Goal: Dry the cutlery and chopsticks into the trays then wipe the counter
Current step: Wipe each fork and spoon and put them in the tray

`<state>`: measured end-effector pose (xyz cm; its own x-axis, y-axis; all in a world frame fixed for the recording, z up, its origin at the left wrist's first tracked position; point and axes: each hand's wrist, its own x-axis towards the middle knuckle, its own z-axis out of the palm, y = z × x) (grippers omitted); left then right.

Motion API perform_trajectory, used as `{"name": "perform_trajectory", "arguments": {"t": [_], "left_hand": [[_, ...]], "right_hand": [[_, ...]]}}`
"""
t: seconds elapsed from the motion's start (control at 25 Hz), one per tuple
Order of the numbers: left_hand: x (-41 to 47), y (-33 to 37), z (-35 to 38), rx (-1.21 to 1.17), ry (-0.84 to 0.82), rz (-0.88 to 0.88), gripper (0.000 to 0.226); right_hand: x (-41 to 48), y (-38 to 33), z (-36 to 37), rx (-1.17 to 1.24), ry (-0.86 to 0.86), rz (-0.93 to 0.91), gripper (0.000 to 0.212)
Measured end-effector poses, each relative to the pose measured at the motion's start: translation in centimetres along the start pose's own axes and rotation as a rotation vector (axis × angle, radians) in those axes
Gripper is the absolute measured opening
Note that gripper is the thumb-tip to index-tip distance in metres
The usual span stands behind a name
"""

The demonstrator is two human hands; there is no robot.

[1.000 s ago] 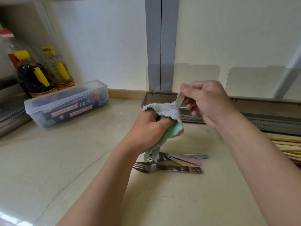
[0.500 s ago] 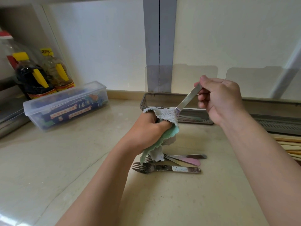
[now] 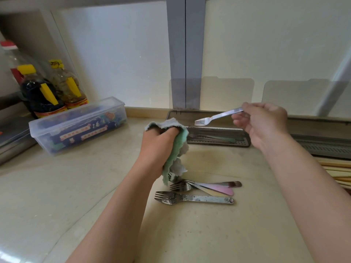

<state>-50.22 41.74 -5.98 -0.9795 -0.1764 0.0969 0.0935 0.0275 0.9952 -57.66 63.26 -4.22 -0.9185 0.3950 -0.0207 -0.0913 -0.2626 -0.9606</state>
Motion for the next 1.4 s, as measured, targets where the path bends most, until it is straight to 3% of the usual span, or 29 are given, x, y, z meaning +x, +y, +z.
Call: {"name": "perform_trajectory", "arguments": {"t": [0.16,0.36,0.52,0.64,0.72,0.76,0.84,0.92,1.12,1.4], "left_hand": [[-0.1,0.6,0.0,-0.079,0.101,-0.063,0.016],[-0.1,0.6,0.2,-0.070,0.147,-0.099,0.012],[-0.1,0.6,0.1,-0.064,0.147,-0.092,0.011],[0.1,0.3,0.0,-0.054,0.149,-0.092,0.011],[0.2,0.1,0.1,-0.035,0.138,-0.083,0.011],[0.3,0.0,0.2,-0.023,0.132,-0.077,0.011],[0.3,-0.2,0.2,-0.008,0.118,-0.072,0.012],[0.4,-0.4,0.2,0.008,0.102,-0.074,0.014],[0.4,-0.5,0.4,0.021,0.111,-0.072,0.012],[0.2,-0.5,0.6,0.026,0.093,-0.048,0.015]], "right_hand": [[-0.2,0.9,0.4,-0.099,-0.018,0.084,0.016],[0.2,1.7,-0.2,-0.555,0.042,-0.033,0.006],[-0.1,1.0,-0.4,-0.778,-0.062,-0.009,0.014],[-0.8,0.0,-0.6,-1.064,-0.137,-0.248,0.019],[-1.8,-1.3,-0.5,-1.265,-0.344,-0.450,0.015],[-2.6,-2.0,-0.3,-1.327,-0.524,-0.437,0.012],[-4.2,-2.7,0.2,-1.451,-0.880,-0.219,0.006],[-5.4,-2.1,0.8,-1.611,-1.082,-0.075,0.015],[-6.6,0.1,2.1,-1.778,-1.180,-0.075,0.027],[-7.3,-0.1,2.4,-1.780,-1.201,-0.098,0.025]]}}
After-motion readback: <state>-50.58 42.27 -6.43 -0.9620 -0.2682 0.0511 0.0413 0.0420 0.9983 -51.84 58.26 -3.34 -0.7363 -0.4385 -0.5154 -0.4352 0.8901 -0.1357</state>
